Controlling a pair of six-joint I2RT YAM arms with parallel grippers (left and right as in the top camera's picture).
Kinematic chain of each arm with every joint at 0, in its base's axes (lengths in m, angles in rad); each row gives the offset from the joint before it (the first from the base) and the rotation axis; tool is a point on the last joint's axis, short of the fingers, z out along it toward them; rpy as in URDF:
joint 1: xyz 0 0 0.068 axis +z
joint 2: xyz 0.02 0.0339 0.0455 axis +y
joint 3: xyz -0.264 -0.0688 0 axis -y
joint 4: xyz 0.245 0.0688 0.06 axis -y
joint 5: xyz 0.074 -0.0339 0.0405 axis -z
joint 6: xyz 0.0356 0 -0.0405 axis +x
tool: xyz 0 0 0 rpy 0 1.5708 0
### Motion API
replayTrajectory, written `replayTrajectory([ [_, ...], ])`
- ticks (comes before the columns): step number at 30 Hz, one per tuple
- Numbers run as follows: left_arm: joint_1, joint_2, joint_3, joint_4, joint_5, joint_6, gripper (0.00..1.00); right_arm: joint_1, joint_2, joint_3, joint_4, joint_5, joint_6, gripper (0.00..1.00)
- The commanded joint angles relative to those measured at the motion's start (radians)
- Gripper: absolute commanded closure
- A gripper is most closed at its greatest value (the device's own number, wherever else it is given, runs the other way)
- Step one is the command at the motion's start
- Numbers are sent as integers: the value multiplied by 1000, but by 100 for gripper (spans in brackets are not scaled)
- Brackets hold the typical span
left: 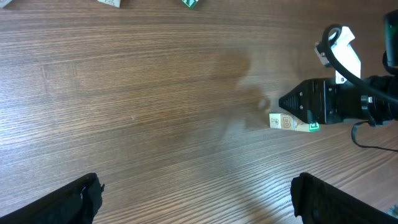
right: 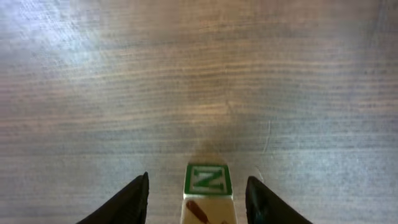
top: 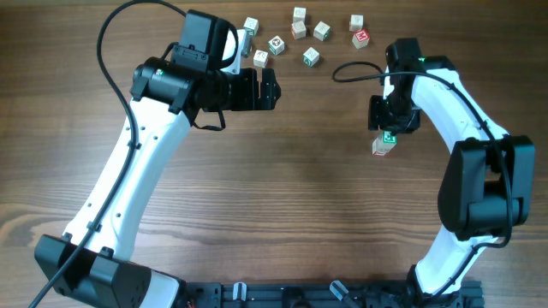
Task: Form a tower
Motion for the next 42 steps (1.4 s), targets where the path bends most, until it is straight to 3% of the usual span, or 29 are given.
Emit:
replayTrajectory([
  [1, -4, 2, -3, 0, 12, -5, 0, 1, -28, 27, 33, 26, -24, 49],
  [5, -4, 2, -3, 0, 12, -5, 0, 1, -32, 171, -14, 29, -48, 50],
  [9, -4, 2, -3, 0, 12, -5, 0, 2, -45, 518, -287, 24, -72, 54],
  [11, -4, 2, -3, 0, 12, -5, 0, 2, -92, 629, -383, 25, -72, 33],
  [12, -4, 2, -3, 0, 12, -5, 0, 2, -134, 660, -412, 25, -72, 27],
  [14, -4, 2, -3, 0, 12, -5, 0, 2, -275, 666, -439, 24, -69, 0],
  [20, -4, 2, -3, 0, 12, -5, 0, 2, -706, 660, -526, 25, -44, 0],
  [25, -4, 2, -3, 0, 12, -5, 0, 2, -1159, 453, -528, 87, -44, 0],
  [26, -4, 2, -3, 0, 12, -5, 0, 2, -1299, 344, -513, 89, -45, 0],
  [31, -4, 2, -3, 0, 12, -5, 0, 2, -1670, -11, -402, 101, -28, 0],
  [35, -4, 2, -3, 0, 12, -5, 0, 2, -1762, -371, -113, 93, 87, 0],
  [37, -4, 2, -3, 0, 12, -5, 0, 2, -1759, -430, 29, -89, -71, 0],
  [42, -4, 2, -3, 0, 12, -5, 0, 2, -1757, -441, 171, -87, 100, 0],
])
